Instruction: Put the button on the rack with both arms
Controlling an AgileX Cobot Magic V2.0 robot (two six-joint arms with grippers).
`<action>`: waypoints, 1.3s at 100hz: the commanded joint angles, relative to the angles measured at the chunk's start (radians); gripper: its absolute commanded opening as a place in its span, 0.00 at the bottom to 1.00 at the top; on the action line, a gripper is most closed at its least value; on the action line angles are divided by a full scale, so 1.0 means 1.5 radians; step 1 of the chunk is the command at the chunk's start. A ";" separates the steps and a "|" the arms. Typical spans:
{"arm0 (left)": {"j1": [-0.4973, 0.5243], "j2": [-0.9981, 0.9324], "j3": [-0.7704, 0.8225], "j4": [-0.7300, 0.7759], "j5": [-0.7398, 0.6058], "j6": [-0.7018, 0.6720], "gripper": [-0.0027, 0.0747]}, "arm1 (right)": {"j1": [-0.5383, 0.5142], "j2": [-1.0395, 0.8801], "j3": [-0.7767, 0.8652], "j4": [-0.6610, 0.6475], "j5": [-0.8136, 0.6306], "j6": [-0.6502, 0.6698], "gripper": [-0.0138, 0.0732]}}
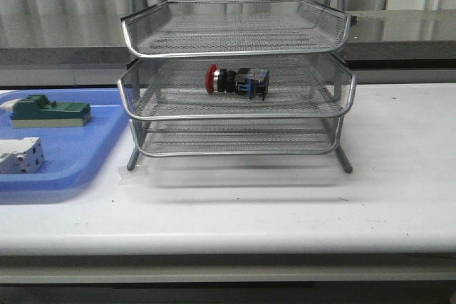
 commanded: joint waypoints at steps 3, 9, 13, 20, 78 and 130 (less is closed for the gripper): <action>0.001 0.004 -0.018 -0.011 -0.036 -0.003 0.01 | -0.004 -0.015 -0.009 -0.002 -0.056 -0.005 0.09; 0.001 0.004 -0.018 -0.011 -0.036 -0.003 0.01 | -0.004 -0.015 -0.009 -0.002 -0.056 -0.005 0.09; 0.001 0.004 -0.018 -0.011 -0.036 -0.003 0.01 | -0.004 -0.015 -0.009 -0.002 -0.056 -0.005 0.09; 0.001 0.004 -0.018 -0.011 -0.036 -0.003 0.01 | -0.004 -0.015 -0.009 -0.002 -0.056 -0.005 0.09; 0.001 0.004 -0.018 -0.011 -0.045 -0.003 0.01 | -0.004 -0.015 -0.009 -0.002 -0.056 -0.005 0.09; -0.029 -0.030 0.035 0.454 -0.064 -0.469 0.01 | -0.004 -0.015 -0.009 -0.002 -0.056 -0.005 0.09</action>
